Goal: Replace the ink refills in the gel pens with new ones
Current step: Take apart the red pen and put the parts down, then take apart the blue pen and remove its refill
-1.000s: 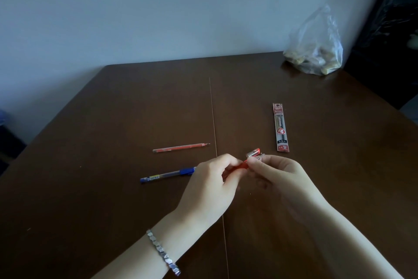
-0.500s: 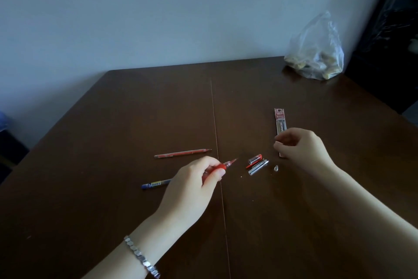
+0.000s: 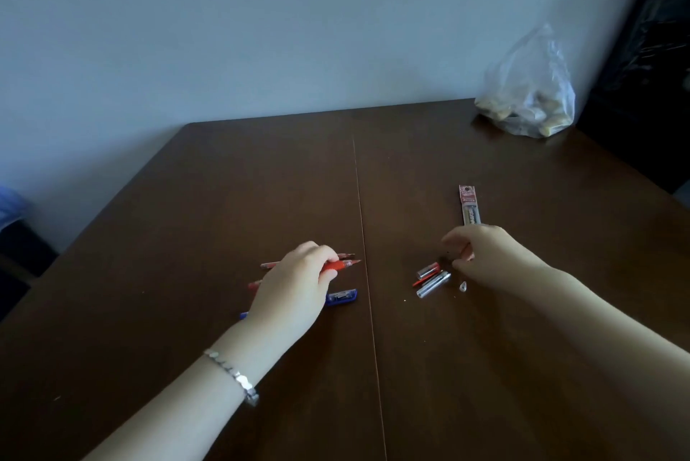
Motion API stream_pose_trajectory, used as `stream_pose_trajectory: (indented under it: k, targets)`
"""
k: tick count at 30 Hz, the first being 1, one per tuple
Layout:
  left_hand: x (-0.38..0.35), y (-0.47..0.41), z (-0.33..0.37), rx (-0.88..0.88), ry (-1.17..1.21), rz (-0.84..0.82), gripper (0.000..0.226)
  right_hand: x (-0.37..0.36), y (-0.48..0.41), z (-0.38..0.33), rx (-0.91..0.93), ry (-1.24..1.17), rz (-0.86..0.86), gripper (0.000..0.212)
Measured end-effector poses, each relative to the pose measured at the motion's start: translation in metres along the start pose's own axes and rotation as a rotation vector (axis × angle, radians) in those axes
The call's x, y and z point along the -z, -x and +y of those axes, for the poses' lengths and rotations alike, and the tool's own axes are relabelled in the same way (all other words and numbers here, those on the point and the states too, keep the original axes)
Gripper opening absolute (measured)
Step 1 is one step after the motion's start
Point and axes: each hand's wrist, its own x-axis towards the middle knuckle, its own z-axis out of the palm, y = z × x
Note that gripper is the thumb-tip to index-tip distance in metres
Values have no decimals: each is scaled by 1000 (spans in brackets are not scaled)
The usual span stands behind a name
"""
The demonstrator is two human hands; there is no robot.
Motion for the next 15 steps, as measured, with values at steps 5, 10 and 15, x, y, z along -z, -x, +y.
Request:
stream_pose_trajectory:
  k: [5,10,15]
  targets:
    - [-11,-15,-14,-38,-186,-108,24,7,37,0,47,-116,164,25]
    - [-15,-2,-16,-117,-193,6,28,0,67,-7,108,-185,195,23]
    - [-14,18,-27,-107,-271,-87,30,-13,77,-24,156,-255,197,21]
